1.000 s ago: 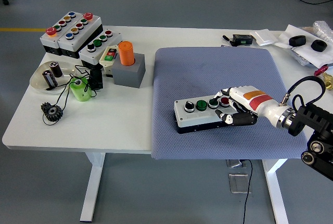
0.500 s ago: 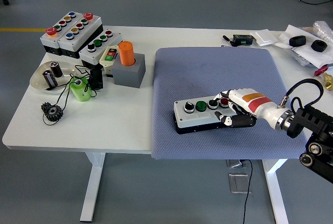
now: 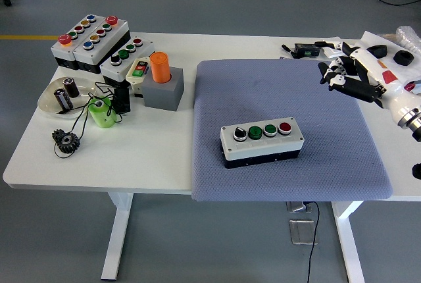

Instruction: Pick up the button,place it on the desk,press the button,press the button

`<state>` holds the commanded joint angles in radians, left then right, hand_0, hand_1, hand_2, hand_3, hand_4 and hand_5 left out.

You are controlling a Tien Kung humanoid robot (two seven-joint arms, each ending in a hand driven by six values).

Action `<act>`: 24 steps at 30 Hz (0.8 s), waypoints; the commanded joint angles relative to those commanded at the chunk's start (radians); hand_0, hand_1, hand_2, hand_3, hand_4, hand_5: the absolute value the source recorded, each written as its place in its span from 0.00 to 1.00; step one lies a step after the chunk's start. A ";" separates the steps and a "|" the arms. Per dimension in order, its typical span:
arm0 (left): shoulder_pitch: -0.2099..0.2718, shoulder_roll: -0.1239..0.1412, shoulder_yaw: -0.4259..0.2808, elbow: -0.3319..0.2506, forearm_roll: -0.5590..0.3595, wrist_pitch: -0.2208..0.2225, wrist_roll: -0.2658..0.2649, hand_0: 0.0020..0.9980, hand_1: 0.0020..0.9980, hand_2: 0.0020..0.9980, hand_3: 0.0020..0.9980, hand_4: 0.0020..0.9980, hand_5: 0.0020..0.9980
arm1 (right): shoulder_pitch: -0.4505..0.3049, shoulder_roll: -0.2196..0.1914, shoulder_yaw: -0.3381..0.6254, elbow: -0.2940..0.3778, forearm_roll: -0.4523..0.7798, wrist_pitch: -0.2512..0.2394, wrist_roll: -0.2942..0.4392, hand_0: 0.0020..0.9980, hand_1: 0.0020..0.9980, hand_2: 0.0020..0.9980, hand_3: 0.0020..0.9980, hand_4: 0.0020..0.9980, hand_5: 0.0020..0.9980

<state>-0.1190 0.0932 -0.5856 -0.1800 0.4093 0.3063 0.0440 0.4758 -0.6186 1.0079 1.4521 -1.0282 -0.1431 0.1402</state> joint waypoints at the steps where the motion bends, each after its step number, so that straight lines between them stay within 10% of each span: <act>1: 0.000 0.000 -0.002 0.000 0.002 0.000 0.001 0.64 0.70 0.70 0.52 0.30 1.00 | -0.008 -0.001 0.024 -0.004 0.045 -0.004 0.009 0.71 0.68 0.77 0.93 0.58 0.56; 18: -0.005 0.001 -0.038 0.000 0.052 0.004 0.017 0.64 0.70 0.70 0.52 0.30 1.00 | -0.229 -0.028 0.290 -0.077 0.760 -0.002 -0.019 0.80 0.77 0.83 0.84 0.58 0.54; 24: 0.000 -0.001 -0.044 0.000 0.058 0.004 0.018 0.64 0.69 0.71 0.52 0.30 1.00 | -0.279 -0.012 0.317 -0.084 0.792 0.010 -0.041 0.80 0.77 0.82 0.83 0.58 0.57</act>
<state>-0.1195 0.0920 -0.6299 -0.1800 0.4670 0.3106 0.0619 0.1969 -0.6301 1.3247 1.3679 -0.2364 -0.1328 0.0988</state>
